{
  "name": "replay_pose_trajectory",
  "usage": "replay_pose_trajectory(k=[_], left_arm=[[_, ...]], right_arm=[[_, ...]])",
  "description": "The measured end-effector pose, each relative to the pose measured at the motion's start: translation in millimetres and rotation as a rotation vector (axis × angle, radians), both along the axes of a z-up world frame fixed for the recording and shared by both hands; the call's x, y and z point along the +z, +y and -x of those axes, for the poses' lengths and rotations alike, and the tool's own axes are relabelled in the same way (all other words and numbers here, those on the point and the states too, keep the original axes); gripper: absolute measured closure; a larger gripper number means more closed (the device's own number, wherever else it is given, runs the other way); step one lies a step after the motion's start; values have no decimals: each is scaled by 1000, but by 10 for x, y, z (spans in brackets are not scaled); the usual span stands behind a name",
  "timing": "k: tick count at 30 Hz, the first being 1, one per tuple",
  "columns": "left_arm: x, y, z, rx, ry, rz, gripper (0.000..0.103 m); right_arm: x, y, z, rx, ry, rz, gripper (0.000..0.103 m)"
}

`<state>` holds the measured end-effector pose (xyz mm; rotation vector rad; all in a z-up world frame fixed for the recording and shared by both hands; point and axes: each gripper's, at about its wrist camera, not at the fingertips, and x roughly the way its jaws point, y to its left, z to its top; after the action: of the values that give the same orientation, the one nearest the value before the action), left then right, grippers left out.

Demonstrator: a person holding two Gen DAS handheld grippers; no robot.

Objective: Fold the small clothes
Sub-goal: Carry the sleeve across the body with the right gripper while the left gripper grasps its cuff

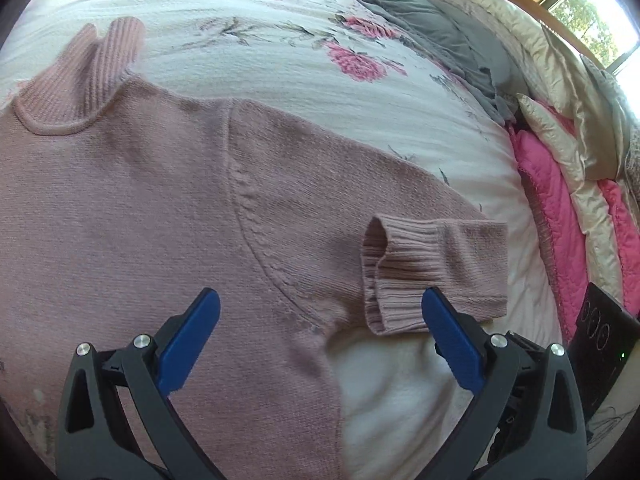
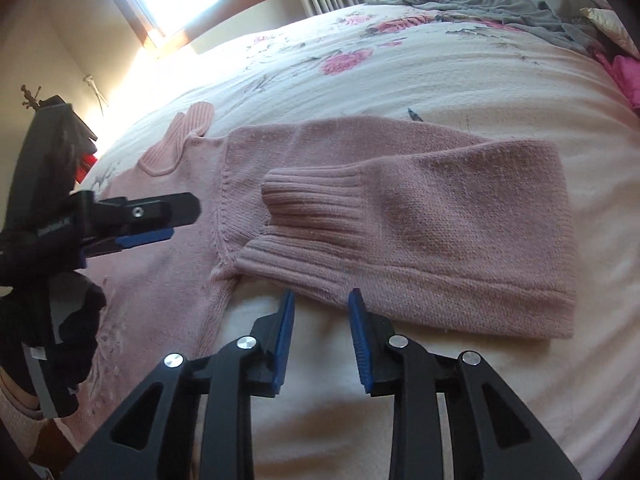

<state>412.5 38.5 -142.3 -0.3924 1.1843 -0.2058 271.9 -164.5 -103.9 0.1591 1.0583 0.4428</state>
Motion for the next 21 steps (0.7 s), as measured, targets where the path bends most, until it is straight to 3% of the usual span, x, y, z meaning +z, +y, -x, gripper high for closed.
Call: replay_pose_trajectory(k=[7, 11, 12, 14, 15, 16, 17, 19, 21], left_arm=[[-230, -361, -211, -8, 57, 106, 5], [-291, -557, -356, -32, 67, 97, 13], [-298, -596, -380, -41, 68, 86, 23], [-302, -670, -419, -58, 69, 52, 30], [-296, -697, -424, -64, 68, 35, 40], [-288, -718, -431, -62, 68, -2, 57], [-269, -722, -428, -55, 65, -37, 67], [-202, -692, -396, -61, 42, 9, 94], [-91, -624, -320, -51, 9, 39, 94]], right_arm=[[13, -365, 321, -59, -5, 11, 73], [25, -514, 473, -87, -25, 24, 68], [24, -520, 476, -89, -26, 21, 68], [25, -553, 520, -98, -28, 19, 68], [25, -573, 537, -102, -31, 24, 68], [24, -588, 548, -106, -33, 28, 68], [22, -601, 556, -109, -32, 27, 68], [20, -615, 577, -117, -28, 18, 68], [17, -590, 557, -124, -27, 18, 68]])
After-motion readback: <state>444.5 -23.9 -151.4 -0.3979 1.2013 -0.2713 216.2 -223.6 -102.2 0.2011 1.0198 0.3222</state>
